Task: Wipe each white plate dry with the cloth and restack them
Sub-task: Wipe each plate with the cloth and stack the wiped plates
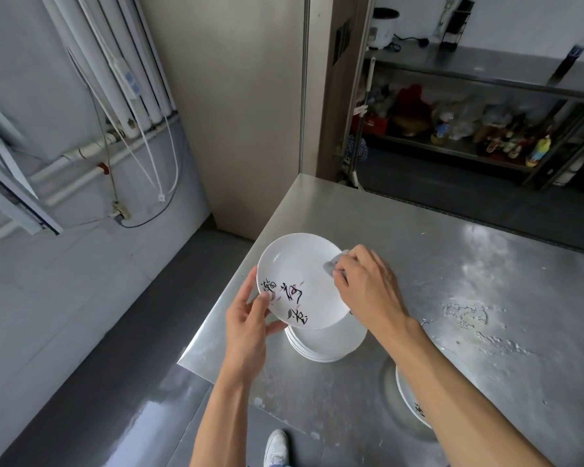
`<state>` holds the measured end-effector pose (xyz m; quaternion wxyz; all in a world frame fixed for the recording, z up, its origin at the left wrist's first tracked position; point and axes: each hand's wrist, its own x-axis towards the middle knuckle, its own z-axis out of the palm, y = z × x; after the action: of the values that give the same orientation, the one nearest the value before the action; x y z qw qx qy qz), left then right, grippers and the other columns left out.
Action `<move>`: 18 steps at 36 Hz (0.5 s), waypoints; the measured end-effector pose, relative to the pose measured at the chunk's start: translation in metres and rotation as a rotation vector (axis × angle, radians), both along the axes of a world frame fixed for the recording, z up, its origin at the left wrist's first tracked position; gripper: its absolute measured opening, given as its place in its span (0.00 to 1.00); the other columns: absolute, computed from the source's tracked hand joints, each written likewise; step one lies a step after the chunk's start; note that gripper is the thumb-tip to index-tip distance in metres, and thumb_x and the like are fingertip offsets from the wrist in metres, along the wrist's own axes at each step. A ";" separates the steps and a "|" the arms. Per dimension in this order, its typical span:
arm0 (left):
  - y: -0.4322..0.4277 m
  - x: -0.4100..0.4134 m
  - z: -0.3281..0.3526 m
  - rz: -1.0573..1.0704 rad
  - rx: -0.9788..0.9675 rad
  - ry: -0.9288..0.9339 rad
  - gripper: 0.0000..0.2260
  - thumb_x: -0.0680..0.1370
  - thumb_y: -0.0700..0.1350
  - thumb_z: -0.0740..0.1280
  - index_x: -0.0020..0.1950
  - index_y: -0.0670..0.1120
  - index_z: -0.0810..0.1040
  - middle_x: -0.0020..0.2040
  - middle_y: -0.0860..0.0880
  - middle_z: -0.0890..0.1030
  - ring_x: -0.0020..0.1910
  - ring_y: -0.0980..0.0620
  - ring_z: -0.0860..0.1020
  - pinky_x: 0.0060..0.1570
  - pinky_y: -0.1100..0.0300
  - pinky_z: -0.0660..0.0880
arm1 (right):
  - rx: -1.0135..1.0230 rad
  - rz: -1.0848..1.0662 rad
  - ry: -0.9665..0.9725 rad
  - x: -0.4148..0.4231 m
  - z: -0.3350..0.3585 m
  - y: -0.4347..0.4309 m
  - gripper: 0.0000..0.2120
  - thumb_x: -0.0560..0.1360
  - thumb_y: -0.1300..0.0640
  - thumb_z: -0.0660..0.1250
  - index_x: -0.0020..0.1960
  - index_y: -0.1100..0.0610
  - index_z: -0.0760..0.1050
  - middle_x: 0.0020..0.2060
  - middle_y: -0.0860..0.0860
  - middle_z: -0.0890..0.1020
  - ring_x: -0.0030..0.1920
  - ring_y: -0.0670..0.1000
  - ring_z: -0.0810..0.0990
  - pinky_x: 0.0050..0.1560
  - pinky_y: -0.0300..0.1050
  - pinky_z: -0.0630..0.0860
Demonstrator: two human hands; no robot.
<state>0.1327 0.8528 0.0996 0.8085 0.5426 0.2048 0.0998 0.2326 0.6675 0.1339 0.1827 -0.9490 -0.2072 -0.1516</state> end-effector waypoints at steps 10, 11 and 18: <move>-0.021 0.003 0.004 -0.148 0.090 -0.021 0.22 0.81 0.47 0.64 0.72 0.66 0.76 0.57 0.41 0.86 0.58 0.41 0.85 0.48 0.45 0.85 | 0.072 0.133 -0.029 0.001 0.014 0.027 0.09 0.79 0.60 0.65 0.41 0.61 0.75 0.50 0.56 0.78 0.47 0.58 0.79 0.46 0.54 0.78; -0.023 0.004 0.004 -0.145 0.071 -0.020 0.22 0.82 0.46 0.64 0.73 0.65 0.76 0.57 0.40 0.85 0.59 0.39 0.84 0.50 0.42 0.85 | 0.060 0.166 -0.017 0.000 0.015 0.031 0.08 0.79 0.61 0.65 0.42 0.61 0.75 0.51 0.55 0.78 0.48 0.58 0.78 0.46 0.56 0.78; -0.019 0.012 0.005 -0.033 0.001 0.025 0.22 0.86 0.38 0.59 0.77 0.58 0.73 0.59 0.40 0.86 0.54 0.42 0.85 0.49 0.46 0.83 | 0.024 0.433 0.113 -0.015 0.018 0.049 0.08 0.80 0.59 0.63 0.51 0.60 0.80 0.50 0.55 0.80 0.52 0.54 0.76 0.50 0.53 0.76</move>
<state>0.1447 0.8342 0.1043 0.8072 0.5476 0.2056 0.0796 0.2174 0.7167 0.1516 0.2337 -0.8872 -0.3936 -0.0579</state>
